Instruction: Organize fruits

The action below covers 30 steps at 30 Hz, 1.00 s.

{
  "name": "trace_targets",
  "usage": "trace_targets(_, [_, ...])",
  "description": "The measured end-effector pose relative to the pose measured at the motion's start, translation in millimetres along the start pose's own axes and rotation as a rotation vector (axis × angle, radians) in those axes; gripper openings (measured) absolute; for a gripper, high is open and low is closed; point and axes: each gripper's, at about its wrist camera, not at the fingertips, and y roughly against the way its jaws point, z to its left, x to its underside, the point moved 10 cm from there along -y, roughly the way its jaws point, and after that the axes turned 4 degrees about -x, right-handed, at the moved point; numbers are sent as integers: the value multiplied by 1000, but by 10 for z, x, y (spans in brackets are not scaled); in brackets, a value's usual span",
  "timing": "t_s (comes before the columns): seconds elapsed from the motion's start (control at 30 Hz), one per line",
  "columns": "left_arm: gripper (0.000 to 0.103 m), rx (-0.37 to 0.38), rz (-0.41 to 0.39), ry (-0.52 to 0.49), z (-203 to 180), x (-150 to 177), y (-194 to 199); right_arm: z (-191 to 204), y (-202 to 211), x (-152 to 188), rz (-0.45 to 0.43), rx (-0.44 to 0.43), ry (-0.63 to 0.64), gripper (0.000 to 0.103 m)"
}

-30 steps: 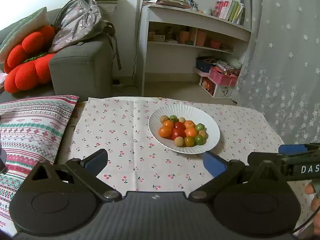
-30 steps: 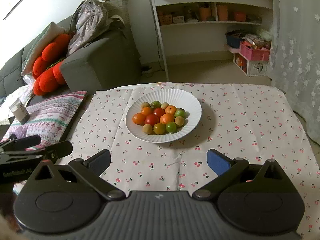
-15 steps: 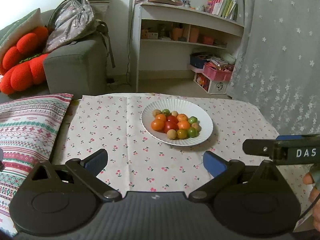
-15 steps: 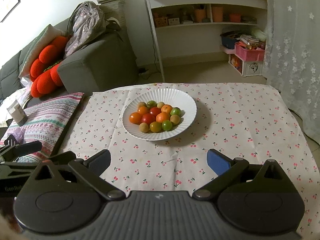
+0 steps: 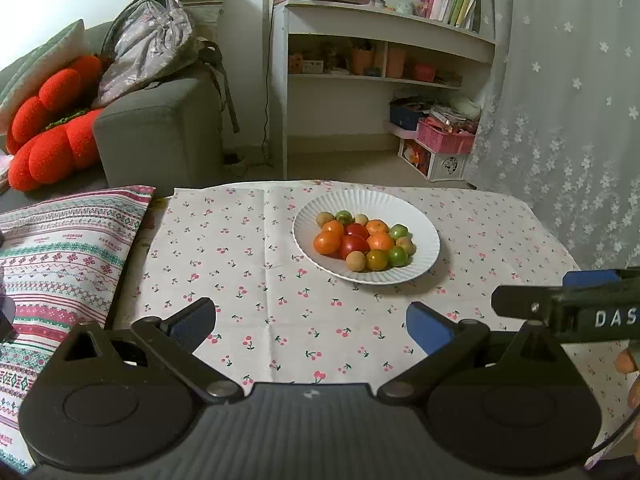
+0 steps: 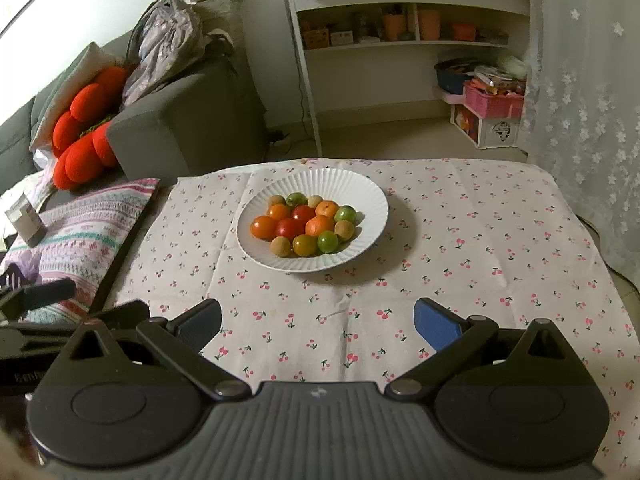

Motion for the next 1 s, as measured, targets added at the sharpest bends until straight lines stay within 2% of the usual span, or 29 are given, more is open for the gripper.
trace_targets(1.0, [92,2,14,6,16,20,-17,-5,-39,42,18,-2,-10,103])
